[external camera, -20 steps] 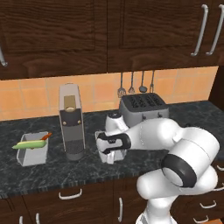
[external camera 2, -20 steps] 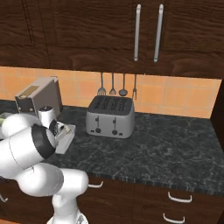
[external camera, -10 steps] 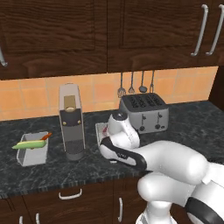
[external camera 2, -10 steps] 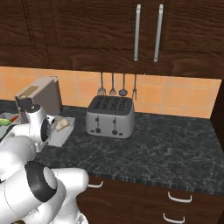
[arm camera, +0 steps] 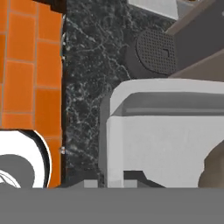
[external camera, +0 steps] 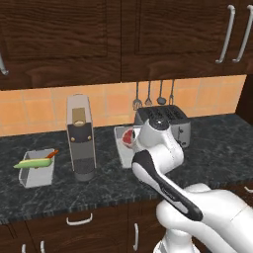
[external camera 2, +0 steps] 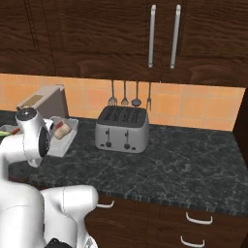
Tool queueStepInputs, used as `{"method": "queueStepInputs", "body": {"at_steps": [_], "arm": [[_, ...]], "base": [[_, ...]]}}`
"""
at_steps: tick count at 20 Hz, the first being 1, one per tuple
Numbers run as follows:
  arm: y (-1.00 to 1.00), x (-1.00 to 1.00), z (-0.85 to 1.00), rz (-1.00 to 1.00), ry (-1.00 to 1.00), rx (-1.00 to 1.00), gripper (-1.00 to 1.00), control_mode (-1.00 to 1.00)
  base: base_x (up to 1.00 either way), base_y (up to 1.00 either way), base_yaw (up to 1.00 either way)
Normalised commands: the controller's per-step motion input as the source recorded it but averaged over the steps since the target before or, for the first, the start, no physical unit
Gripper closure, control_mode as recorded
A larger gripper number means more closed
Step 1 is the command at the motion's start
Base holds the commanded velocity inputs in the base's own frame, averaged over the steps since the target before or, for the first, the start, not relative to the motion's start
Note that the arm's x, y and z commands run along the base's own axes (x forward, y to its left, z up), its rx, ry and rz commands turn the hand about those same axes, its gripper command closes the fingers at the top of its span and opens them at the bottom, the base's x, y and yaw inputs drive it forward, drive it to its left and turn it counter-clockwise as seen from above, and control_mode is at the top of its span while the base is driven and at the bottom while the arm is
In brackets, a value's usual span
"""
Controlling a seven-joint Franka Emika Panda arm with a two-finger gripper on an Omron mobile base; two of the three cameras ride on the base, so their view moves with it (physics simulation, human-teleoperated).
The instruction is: Take the meat container that has the steak and place it on the second highest rack of the freezer. Then take the vegetable container that has the corn and carrot and place it on the highest rack of the freezer.
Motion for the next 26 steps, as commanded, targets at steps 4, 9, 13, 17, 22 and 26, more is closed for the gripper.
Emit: {"method": "queueStepInputs", "body": {"at_steps": [4, 9, 13, 17, 22, 26], "arm": [[-0.84, -1.0, 0.64, 0.06, -0.04, 0.01, 1.0, -1.0], [-0.95, -1.0, 0.36, 0.28, -0.24, 0.01, 1.0, -1.0], [-0.68, -1.0, -0.01, 0.48, -0.2, -0.02, 1.0, -1.0], [-0.48, -1.0, -0.53, 0.19, -0.25, -0.05, 1.0, -1.0], [-0.32, -0.75, -0.48, 0.02, -0.28, -0.03, 1.0, -1.0], [-0.04, -0.3, -0.34, 0.0, -0.07, 0.0, 1.0, -1.0]], "base": [[0.0, 0.0, 0.0], [0.0, 0.0, 0.0], [0.0, 0.0, 0.0], [0.0, 0.0, 0.0], [0.0, 0.0, 0.0], [0.0, 0.0, 0.0]]}}
